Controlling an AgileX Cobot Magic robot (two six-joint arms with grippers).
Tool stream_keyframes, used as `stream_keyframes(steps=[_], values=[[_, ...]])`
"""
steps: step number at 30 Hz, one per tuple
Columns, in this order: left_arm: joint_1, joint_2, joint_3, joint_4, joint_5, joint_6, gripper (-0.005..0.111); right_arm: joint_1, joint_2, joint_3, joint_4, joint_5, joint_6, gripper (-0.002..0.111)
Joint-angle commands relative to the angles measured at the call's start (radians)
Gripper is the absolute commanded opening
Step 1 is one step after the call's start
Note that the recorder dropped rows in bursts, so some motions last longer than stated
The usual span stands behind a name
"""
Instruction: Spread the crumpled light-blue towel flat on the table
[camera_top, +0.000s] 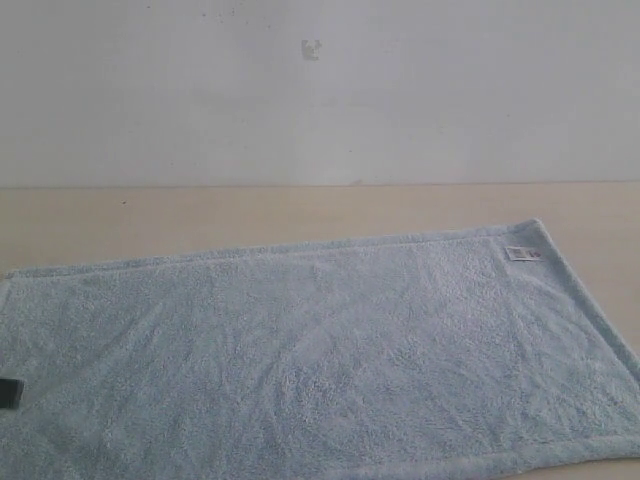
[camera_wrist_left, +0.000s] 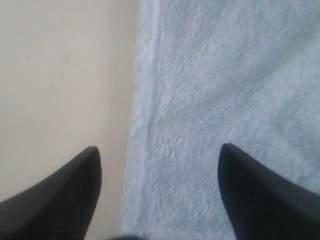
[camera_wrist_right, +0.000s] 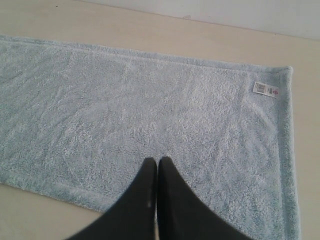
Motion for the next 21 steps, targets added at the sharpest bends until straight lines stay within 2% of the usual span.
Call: stream_keyframes(steps=[1,8,11,15,21], values=[[0.002,-0.037,-0.071,0.054,-0.035,0.005,0.064,0.001,-0.003,0.004,0.001,-0.013,-0.012,0.000],[0.002,-0.072,-0.180,0.181,-0.073,0.023,0.064,0.001,-0.003,0.004,0.001,-0.015,-0.017,0.000],[0.013,-0.026,-0.244,0.203,-0.067,0.026,0.064,0.001,-0.003,0.004,0.001,-0.015,-0.017,0.000],[0.085,0.103,-0.333,0.100,-0.099,0.060,0.064,0.001,-0.003,0.004,0.001,-0.017,-0.017,0.000],[0.197,0.325,-0.436,-0.150,-0.215,0.283,0.064,0.001,0.004,0.020,-0.010,-0.051,-0.021,0.000]])
